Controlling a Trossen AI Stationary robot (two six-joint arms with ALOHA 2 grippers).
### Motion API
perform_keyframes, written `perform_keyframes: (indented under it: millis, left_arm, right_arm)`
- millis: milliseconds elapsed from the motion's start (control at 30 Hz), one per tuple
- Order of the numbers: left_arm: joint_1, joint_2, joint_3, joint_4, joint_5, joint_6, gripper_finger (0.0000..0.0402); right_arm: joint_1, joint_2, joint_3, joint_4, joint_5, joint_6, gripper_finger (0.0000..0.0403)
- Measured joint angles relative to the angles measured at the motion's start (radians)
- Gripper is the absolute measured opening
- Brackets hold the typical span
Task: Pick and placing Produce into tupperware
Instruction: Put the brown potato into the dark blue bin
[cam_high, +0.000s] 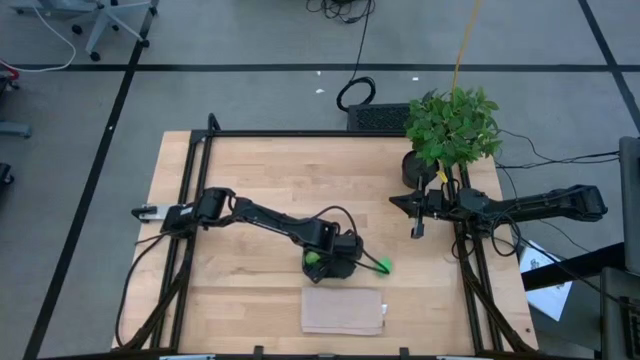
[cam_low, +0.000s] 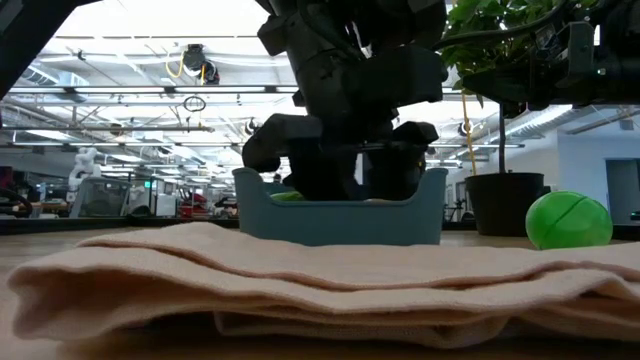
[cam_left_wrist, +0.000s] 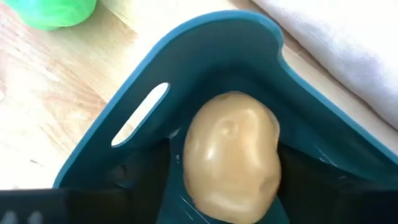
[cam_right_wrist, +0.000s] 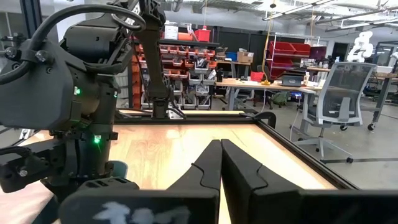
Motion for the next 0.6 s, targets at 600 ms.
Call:
perform_keyframes:
  millis: [600]
  left_arm:
    - [-0.011,-0.014,0.026,-0.06,-0.052,-0.009,0.0332]
  right_arm:
    - [0.0,0.0,0.0,0.002,0.0,0.0,0.0]
